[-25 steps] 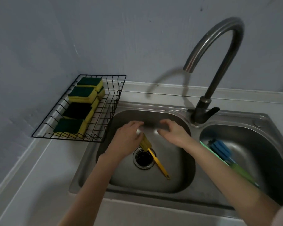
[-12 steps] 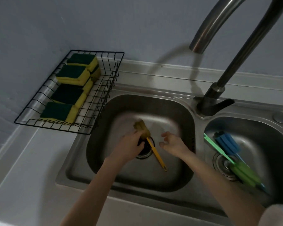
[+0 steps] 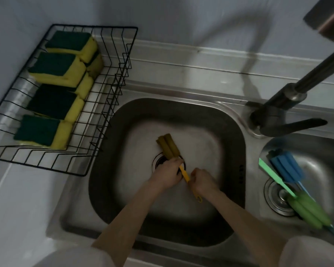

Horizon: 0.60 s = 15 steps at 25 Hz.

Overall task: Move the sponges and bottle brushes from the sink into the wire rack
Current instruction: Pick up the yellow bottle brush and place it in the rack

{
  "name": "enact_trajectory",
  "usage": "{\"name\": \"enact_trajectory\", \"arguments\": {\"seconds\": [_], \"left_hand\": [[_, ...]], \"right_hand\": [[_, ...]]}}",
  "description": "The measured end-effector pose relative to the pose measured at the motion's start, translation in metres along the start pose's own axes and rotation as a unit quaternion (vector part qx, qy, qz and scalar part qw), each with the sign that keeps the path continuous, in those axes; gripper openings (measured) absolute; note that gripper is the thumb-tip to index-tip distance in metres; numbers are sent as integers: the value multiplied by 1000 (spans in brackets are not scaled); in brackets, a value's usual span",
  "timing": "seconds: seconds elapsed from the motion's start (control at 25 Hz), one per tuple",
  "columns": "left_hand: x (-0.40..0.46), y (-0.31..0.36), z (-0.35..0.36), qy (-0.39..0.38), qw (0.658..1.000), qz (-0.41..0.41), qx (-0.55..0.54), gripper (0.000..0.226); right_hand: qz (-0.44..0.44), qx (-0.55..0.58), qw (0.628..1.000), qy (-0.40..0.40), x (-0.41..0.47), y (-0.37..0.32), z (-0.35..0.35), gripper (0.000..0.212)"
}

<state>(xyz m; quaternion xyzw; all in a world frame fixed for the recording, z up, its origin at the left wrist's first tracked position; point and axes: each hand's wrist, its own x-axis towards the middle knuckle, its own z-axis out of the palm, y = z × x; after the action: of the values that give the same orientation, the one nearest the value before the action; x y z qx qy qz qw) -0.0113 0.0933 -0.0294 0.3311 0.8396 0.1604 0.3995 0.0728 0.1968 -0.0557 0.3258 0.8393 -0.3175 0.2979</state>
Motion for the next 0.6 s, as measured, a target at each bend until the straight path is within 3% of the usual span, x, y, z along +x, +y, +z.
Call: {"name": "enact_trajectory", "arguments": {"seconds": [0.28, 0.6], "left_hand": [[12, -3, 22, -49, 999, -9, -6, 43], [-1, 4, 1, 63, 995, 40, -62, 40]], "right_hand": [[-2, 21, 1000, -19, 8, -6, 9, 18], [-37, 139, 990, -6, -16, -17, -30, 15]]}}
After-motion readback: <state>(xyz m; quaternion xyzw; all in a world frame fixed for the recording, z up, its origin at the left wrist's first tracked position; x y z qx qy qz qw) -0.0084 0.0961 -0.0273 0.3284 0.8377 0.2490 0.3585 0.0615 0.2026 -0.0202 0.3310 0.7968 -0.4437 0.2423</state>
